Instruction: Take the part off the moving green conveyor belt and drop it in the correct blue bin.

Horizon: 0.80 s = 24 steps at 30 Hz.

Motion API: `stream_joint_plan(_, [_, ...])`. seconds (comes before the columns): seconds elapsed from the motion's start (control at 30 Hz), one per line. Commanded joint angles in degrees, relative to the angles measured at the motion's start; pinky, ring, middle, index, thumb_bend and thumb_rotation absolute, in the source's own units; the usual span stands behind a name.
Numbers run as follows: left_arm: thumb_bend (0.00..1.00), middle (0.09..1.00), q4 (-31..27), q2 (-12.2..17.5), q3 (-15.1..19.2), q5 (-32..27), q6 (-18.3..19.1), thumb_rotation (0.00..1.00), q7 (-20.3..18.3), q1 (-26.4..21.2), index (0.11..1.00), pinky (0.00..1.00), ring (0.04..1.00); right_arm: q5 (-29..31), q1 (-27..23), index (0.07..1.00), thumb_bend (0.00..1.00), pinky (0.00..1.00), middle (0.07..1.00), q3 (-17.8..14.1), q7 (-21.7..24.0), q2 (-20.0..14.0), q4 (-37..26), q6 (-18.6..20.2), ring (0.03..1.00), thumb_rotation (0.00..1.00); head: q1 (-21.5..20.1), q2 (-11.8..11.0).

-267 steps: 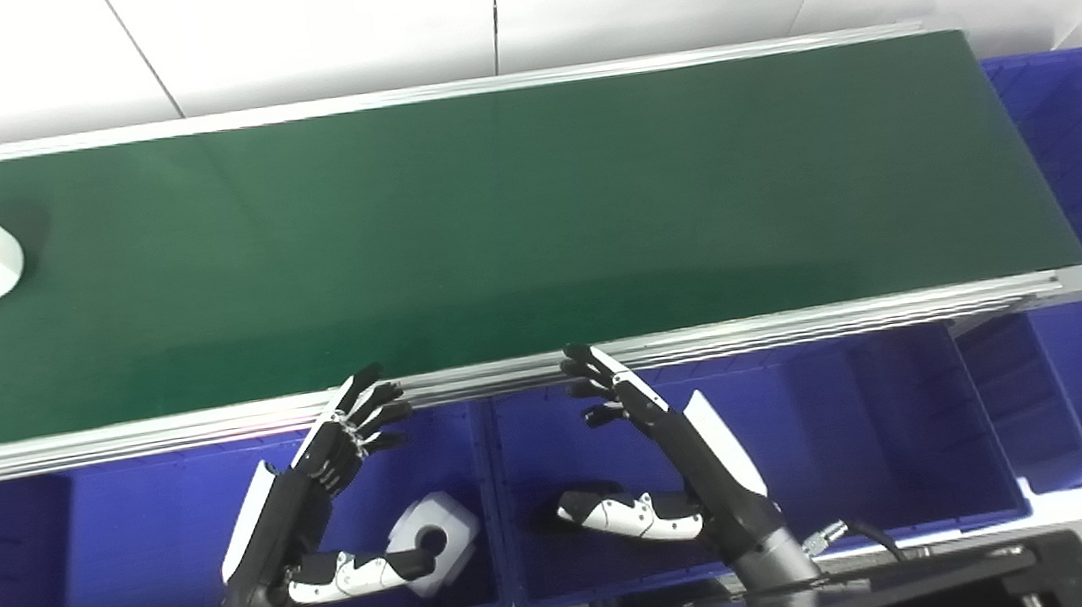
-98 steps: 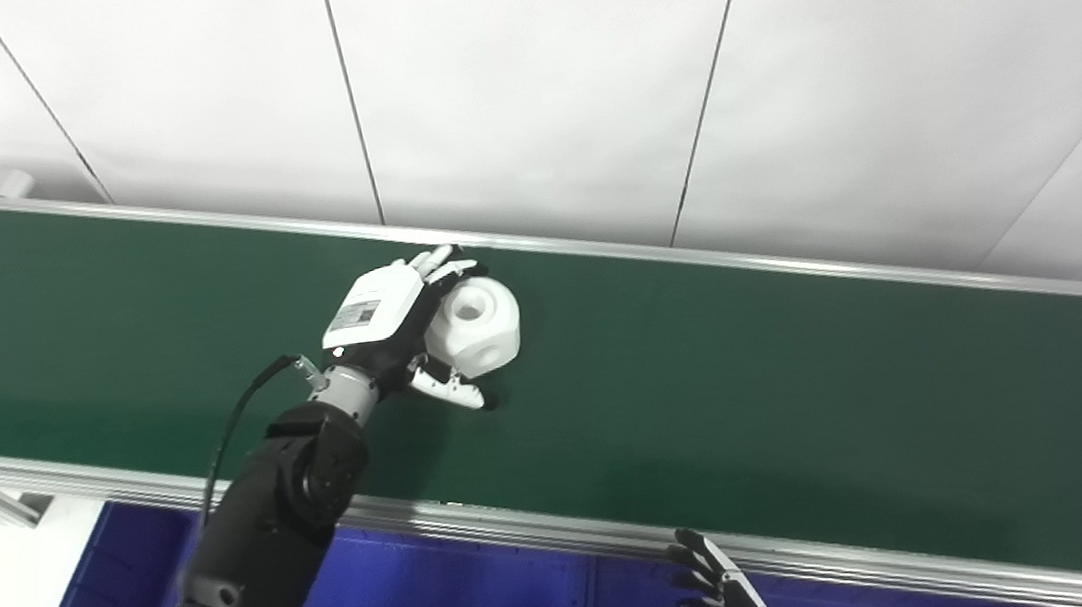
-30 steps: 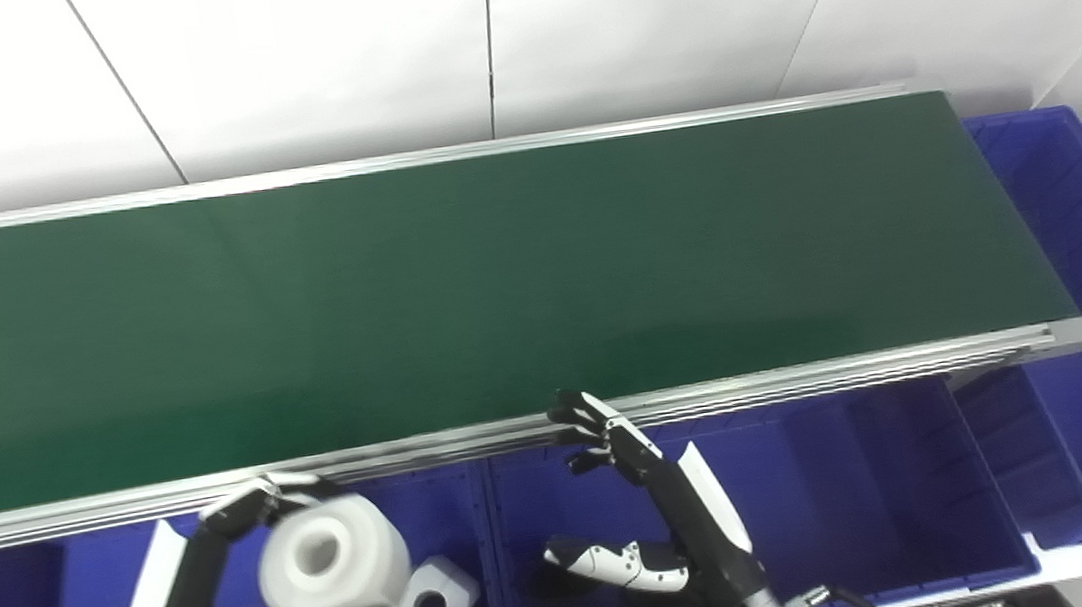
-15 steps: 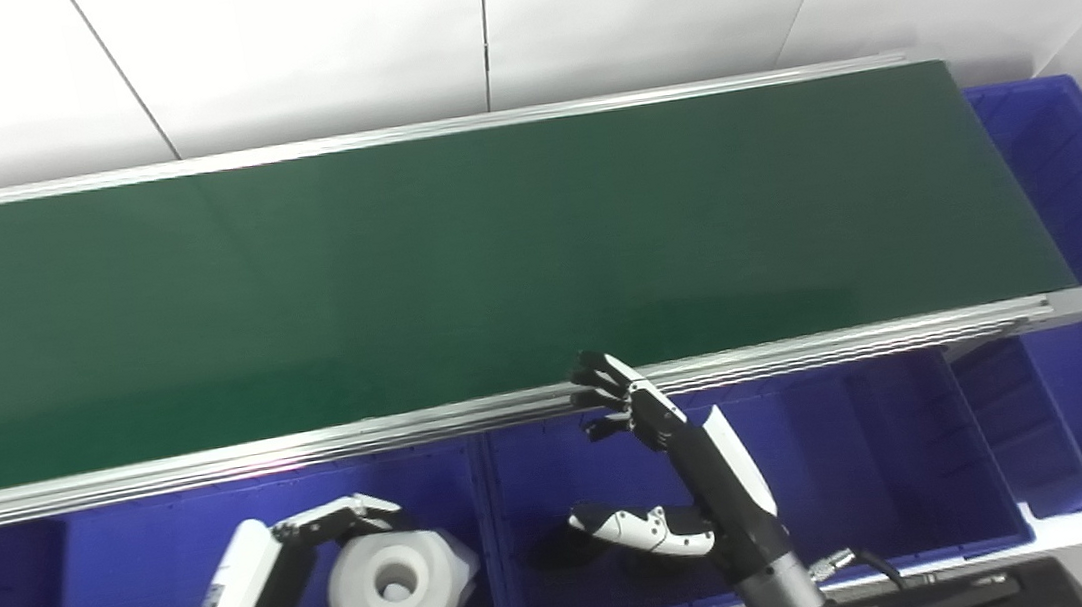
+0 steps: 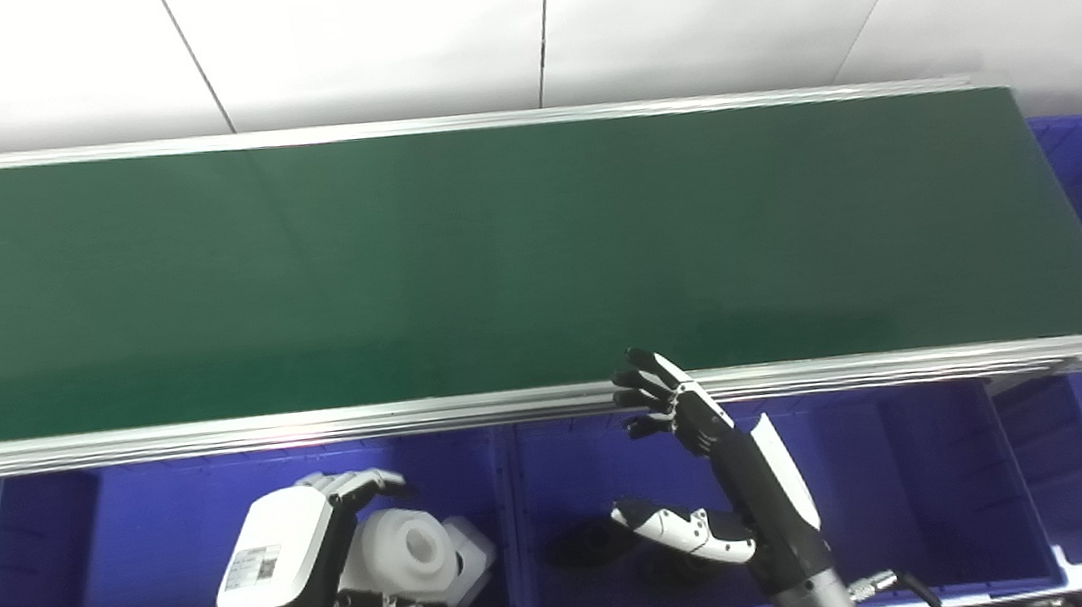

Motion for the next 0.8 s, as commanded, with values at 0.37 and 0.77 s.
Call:
stream_joint_plan(0.37, [0.7,0.848,-1.13,0.48,-0.54,-1.62,-0.42,0.52,1.57,-0.24,0.816,0.96,0.862,0.01,1.18,0.906,0.65,0.67,0.843,-0.66,1.0,0.61,-2.07,-1.75,0.794,0.5,-0.53,-0.62])
stream_joint_plan(0.77, [0.74,0.887,7.64,4.17,0.53,-48.62,-23.96,0.5,-1.26,-3.01,0.874,0.82,0.861,-1.32,1.55,0.913,0.68,0.7,0.871,0.14,1.4,0.66,-1.6,-1.47,0.821,0.49,-5.04,-2.77])
